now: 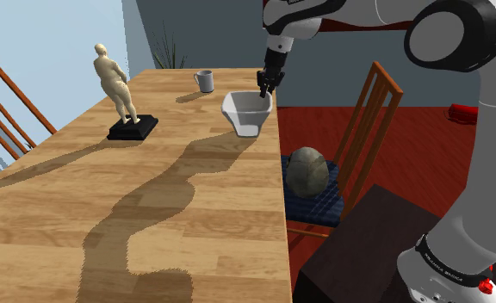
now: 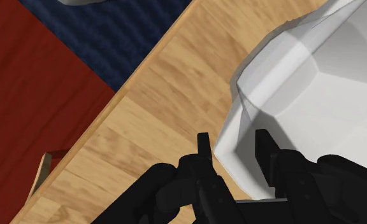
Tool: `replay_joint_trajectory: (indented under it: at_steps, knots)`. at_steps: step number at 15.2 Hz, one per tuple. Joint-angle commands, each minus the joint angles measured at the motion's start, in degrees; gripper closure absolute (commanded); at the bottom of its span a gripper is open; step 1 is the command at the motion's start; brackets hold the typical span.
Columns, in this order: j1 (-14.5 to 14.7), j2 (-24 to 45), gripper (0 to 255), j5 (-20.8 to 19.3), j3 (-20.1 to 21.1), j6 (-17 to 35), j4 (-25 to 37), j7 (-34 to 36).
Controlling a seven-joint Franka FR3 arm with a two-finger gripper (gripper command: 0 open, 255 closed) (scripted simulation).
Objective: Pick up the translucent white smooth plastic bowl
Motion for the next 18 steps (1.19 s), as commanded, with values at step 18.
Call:
replay_joint_trajectory:
  at_steps: [18]
  knots:
    - [-0.8,0.7,255,-0.6,-0.2,-11.6,12.5,2.7]
